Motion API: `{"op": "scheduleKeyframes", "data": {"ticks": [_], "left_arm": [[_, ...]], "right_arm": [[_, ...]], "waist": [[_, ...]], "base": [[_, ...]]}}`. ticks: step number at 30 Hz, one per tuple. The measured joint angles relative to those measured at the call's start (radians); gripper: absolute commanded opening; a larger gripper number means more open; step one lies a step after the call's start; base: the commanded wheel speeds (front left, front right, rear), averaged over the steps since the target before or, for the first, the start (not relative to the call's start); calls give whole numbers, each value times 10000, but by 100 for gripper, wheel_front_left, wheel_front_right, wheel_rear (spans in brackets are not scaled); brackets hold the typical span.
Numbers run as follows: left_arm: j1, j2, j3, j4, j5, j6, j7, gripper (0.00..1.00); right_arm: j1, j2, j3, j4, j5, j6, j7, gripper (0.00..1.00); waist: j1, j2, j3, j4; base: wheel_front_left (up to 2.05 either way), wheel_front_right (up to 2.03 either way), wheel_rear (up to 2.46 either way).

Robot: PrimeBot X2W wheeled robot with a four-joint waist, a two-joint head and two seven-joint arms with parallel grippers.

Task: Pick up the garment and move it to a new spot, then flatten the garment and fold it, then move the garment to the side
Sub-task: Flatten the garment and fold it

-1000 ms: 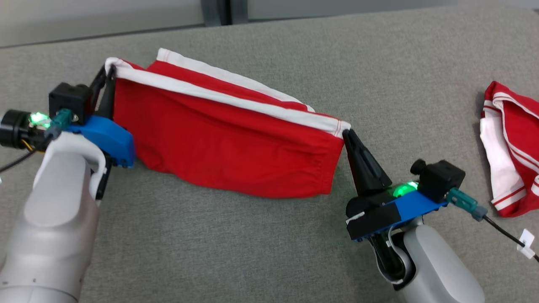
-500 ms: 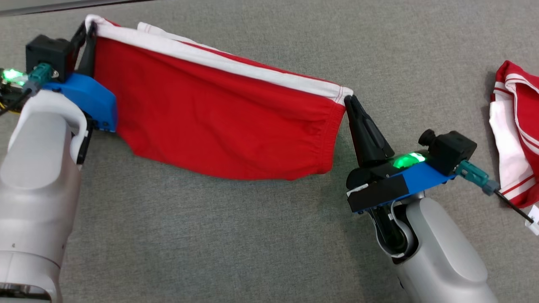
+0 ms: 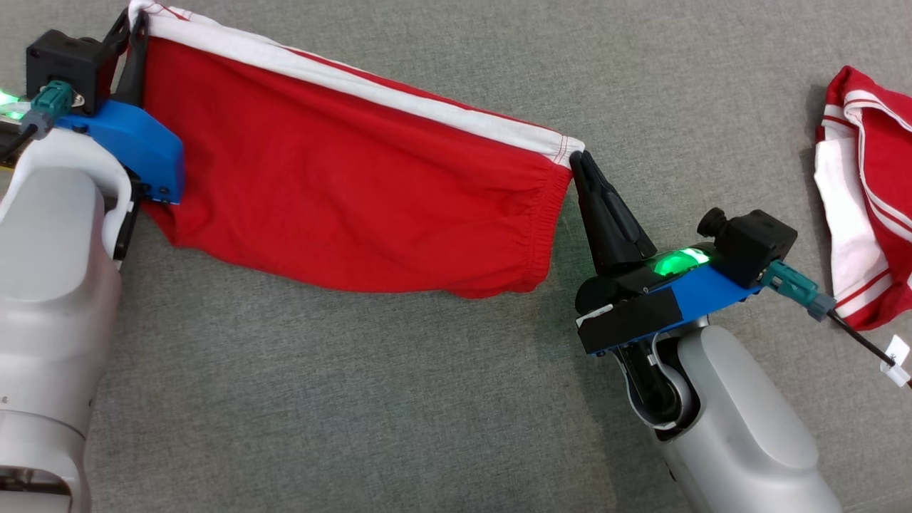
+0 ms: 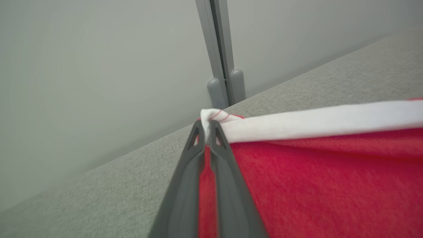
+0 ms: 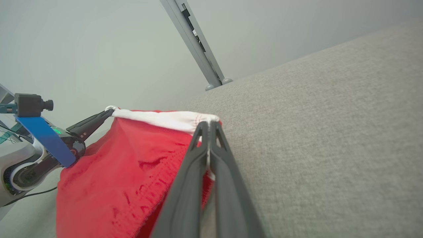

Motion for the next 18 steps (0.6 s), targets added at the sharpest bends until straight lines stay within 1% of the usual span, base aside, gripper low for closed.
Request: {"op": "scheduleKeyframes", "data": {"ticks": [6,7,8,9,13,18], "left_arm": [[-40,109,19,-79,-8,8,0,0],[-40,105,40,-82,-21,13,0,22],[-40,94,100,-81,-107,13,0,95],[-40,90,121,-82,-130,19,0,100],[12,19,268,-257,-261,153,0,100],[493,-151,650,-307,-637,176,0,100]], "right_arm": [[-18,2,119,-54,-10,0,0,0],[-40,2,134,-46,-8,0,0,15],[-59,2,136,-33,-8,0,0,75],[-67,2,134,-27,-8,0,0,100],[-106,-2,0,-27,-215,-2,0,100],[-46,-2,-403,-46,-520,-2,0,100]], "waist": [[0,-1,176,-167],[0,-1,190,-181],[0,-2,204,-196],[-1,-1,218,-206],[0,-1,237,-183],[-1,-2,86,-58]], "base": [[0,0,0],[0,0,0],[0,0,0],[0,0,0],[0,0,0],[0,0,0]]}}
